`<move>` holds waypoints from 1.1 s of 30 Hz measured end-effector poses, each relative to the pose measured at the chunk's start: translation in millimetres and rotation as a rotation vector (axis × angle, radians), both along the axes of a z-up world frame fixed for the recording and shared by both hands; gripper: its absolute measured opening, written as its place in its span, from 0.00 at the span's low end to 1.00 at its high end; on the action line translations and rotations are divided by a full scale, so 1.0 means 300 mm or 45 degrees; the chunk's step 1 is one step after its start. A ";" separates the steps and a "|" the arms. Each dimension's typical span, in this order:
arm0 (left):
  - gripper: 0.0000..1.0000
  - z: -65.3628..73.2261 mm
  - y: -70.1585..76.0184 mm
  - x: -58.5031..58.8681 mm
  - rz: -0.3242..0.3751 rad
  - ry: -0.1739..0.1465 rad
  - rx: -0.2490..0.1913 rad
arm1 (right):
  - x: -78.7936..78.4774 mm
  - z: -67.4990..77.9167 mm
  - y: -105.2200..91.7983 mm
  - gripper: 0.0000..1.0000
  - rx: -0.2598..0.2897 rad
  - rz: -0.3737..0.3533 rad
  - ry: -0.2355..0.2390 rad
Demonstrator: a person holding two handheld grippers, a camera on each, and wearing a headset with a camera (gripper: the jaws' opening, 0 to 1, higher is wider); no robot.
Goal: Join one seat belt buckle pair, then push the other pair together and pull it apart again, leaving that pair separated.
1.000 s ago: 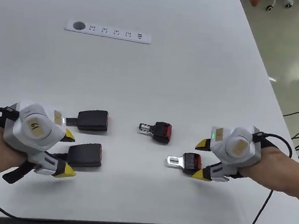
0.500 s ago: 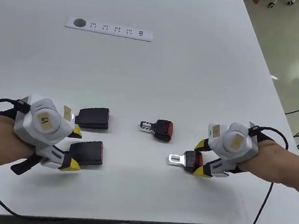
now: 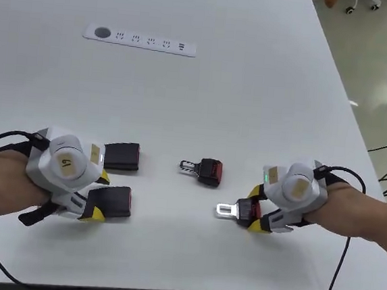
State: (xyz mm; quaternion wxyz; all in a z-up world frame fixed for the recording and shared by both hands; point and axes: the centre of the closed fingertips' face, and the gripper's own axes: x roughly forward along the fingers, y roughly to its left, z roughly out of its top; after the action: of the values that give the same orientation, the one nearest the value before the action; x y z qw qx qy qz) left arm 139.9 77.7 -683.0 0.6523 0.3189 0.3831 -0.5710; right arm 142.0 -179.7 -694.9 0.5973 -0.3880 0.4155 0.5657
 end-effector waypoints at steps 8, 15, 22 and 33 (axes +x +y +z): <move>0.35 -0.029 0.007 -0.019 -0.073 -0.010 0.046 | -0.001 -0.003 -0.001 0.34 -0.007 0.012 -0.002; 0.34 -0.032 0.005 -0.022 -0.078 -0.004 0.039 | 0.000 -0.003 0.001 0.33 -0.003 0.007 0.000; 0.34 -0.030 0.002 -0.026 -0.100 -0.001 0.026 | 0.003 -0.004 0.003 0.33 0.004 0.007 -0.001; 0.34 -0.036 0.004 -0.023 -0.085 0.003 0.041 | 0.001 -0.002 0.006 0.33 -0.004 0.001 -0.005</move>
State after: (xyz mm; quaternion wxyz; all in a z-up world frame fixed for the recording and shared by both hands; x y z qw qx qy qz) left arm 132.9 79.0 -693.7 0.6272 0.3414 0.3823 -0.5865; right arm 142.3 -177.9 -695.6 0.5972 -0.3903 0.4152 0.5645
